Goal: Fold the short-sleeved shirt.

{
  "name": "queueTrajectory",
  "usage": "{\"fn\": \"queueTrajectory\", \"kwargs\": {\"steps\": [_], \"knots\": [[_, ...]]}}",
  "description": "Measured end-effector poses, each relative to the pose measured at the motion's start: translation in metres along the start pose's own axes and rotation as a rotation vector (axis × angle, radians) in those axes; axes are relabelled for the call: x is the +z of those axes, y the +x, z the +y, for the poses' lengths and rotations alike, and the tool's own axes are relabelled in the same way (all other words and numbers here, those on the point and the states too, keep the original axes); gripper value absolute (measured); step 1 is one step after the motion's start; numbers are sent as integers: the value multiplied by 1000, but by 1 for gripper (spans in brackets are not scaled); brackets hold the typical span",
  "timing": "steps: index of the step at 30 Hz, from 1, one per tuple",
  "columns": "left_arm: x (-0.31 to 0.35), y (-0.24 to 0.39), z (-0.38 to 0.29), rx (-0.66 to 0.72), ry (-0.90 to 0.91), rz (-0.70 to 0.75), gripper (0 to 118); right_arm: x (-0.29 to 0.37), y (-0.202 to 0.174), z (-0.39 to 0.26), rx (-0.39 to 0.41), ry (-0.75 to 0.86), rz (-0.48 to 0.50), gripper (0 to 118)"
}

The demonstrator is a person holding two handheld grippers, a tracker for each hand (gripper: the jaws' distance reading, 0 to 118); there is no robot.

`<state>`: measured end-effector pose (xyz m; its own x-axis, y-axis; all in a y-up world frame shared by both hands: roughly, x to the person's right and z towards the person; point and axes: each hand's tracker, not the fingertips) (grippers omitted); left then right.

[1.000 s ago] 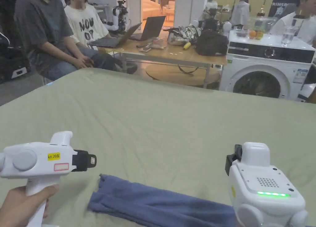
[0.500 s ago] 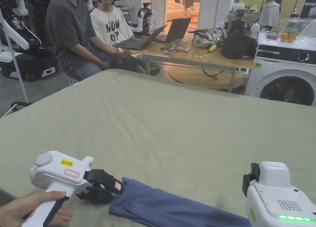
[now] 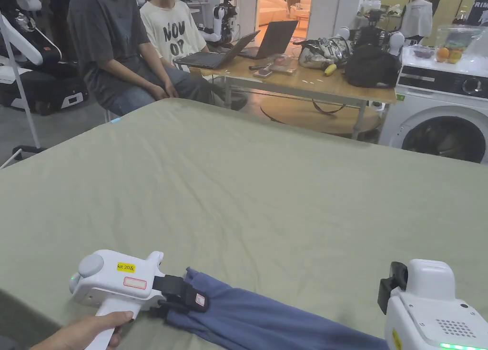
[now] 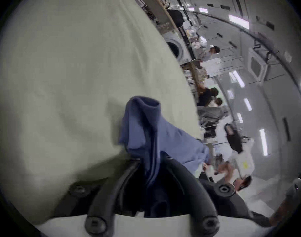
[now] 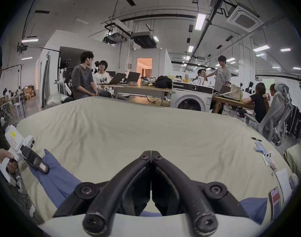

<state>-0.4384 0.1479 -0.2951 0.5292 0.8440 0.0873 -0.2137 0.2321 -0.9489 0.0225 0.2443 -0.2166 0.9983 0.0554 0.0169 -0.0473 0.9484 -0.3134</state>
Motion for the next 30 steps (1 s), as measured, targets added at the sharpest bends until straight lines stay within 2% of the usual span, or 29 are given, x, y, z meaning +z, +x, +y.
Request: {"fn": "queueTrajectory", "kwargs": {"steps": [5, 10, 17, 22, 26, 30], "knots": [[9, 13, 16, -55, 61, 97, 5, 2, 3, 3, 4, 7, -2, 0], [32, 30, 20, -103, 128, 45, 4, 4, 8, 10, -4, 30, -11, 0], [81, 47, 27, -138, 188, 172, 4, 5, 10, 16, -8, 47, -5, 0], [82, 80, 12, -200, 152, 291, 4, 7, 8, 17, 0, 51, 4, 0], [66, 115, -2, -240, 110, 257, 4, 8, 11, 19, -10, 50, 5, 0], [46, 136, -3, -237, 74, 91, 4, 11, 15, 19, -15, 52, -2, 0]]}}
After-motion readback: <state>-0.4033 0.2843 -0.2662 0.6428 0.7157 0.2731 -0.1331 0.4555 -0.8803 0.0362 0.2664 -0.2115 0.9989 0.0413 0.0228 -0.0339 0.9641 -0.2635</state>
